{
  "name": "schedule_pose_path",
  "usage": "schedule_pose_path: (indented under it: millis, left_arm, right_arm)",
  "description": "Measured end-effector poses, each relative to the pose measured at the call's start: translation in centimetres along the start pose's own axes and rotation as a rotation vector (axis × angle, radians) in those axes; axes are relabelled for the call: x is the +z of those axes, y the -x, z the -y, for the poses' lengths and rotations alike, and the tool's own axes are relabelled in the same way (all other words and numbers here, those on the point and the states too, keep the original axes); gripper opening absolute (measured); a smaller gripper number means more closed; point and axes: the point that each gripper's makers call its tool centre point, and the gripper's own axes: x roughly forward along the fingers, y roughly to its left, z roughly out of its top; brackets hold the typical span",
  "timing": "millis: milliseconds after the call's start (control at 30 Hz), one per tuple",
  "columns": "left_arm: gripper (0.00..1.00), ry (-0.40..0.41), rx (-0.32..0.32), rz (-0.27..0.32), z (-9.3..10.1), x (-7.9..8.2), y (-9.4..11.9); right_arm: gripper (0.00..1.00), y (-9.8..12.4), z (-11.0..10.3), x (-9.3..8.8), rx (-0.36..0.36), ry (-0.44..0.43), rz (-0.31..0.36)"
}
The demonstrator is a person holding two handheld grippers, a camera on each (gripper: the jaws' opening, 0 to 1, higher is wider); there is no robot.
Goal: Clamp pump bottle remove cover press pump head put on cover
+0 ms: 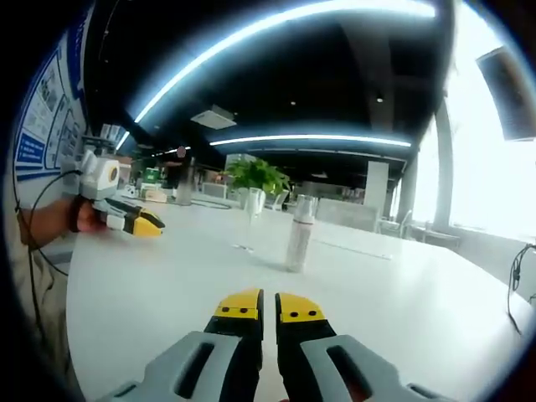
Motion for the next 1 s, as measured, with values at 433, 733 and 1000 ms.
schedule_pose_path:
  millis: [433, 733, 1000]
  left_arm:
    - [0.08, 0.001, 0.001, 0.003, -0.04, 0.08, 0.04]
    - [0.08, 0.003, 0.003, 0.005, -0.03, 0.11, 0.09]
    - [0.08, 0.003, 0.004, 0.006, -0.21, 0.09, 0.10]
  right_arm:
    - [0.01, -0.03, 0.02, -0.04, 0.000, -0.001, -0.001]
    - [0.01, -0.04, 0.08, -0.01, 0.000, 0.000, 0.000]
    - [0.01, 0.00, 0.04, -0.02, -0.001, 0.000, 0.000]
